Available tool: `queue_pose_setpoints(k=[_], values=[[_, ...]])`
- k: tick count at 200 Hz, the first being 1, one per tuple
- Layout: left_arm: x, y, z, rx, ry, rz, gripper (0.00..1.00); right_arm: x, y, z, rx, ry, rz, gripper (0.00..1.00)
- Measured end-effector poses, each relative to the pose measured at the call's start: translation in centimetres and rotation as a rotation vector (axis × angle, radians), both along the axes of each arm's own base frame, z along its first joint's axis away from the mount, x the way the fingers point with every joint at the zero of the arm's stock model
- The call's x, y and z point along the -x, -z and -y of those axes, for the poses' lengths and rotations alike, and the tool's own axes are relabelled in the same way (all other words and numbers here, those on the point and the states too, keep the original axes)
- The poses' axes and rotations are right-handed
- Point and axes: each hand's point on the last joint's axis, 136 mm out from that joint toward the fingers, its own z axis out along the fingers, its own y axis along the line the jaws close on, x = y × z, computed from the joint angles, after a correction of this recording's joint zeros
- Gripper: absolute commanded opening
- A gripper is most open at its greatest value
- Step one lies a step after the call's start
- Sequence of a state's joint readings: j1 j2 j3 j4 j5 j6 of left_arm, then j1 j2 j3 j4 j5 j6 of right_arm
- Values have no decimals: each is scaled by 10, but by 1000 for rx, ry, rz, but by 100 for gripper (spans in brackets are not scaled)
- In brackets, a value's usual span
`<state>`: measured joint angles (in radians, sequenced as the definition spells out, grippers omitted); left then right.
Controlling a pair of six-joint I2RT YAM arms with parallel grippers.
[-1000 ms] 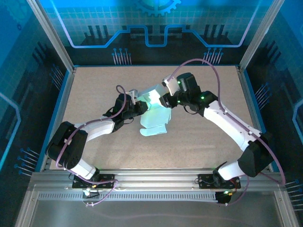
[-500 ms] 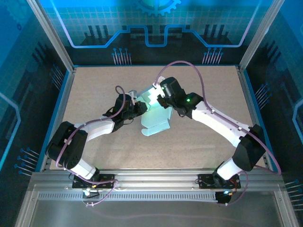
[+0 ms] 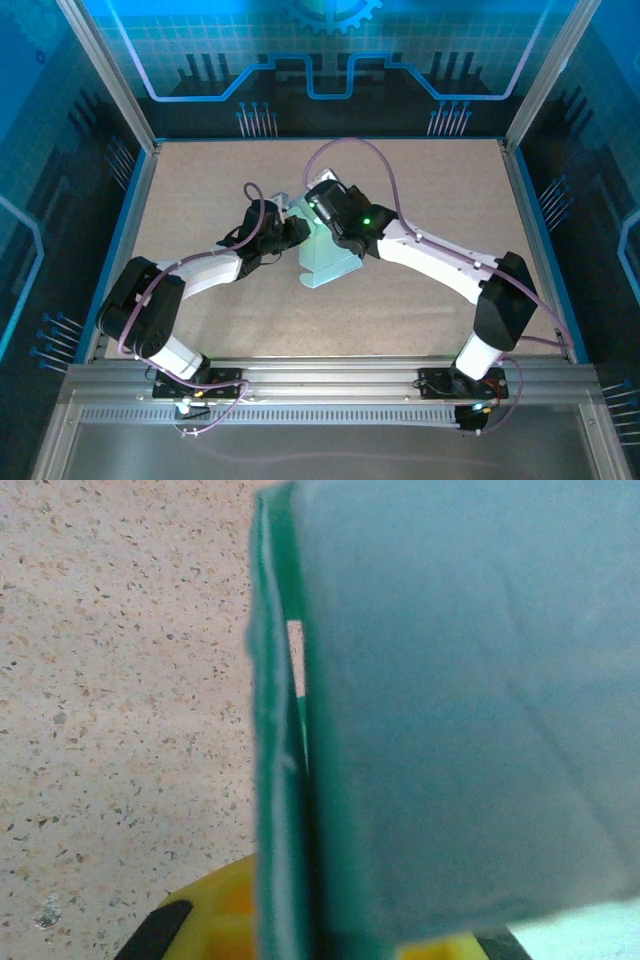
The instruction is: Fold the paper box
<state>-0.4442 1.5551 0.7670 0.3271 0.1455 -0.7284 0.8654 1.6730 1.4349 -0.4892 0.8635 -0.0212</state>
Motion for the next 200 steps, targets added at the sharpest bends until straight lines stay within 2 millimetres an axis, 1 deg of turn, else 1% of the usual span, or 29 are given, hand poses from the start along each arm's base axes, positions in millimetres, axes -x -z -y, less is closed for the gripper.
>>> queue_pose_setpoints(k=[18,49,86,127,164,179,187,200], values=[[0,0,0,-1,1,-2,0,1,0,0,20,11,8,14],[1,0,2,1,5,1,0,-1,2,1,54,24,13,22],[1,0,1,-1,3,1,0,-5,6,0,79,35,11,24],[0,-1,2,0,3,4,0,-8,3,-3,78,35,9,25],[0,-1,0,-4,-4,6,0,-11,7,-3,101,36,1,29],[0,-1,0,-4,-4,6,0,-13,8,-2,106,39,-5,27],[0,-1,1,-3,-4,6,0,-14,7,-2,107,39,-5,22],[0,-1,0,-4,-5,5,0,-15,5,-2,113,38,-4,12]])
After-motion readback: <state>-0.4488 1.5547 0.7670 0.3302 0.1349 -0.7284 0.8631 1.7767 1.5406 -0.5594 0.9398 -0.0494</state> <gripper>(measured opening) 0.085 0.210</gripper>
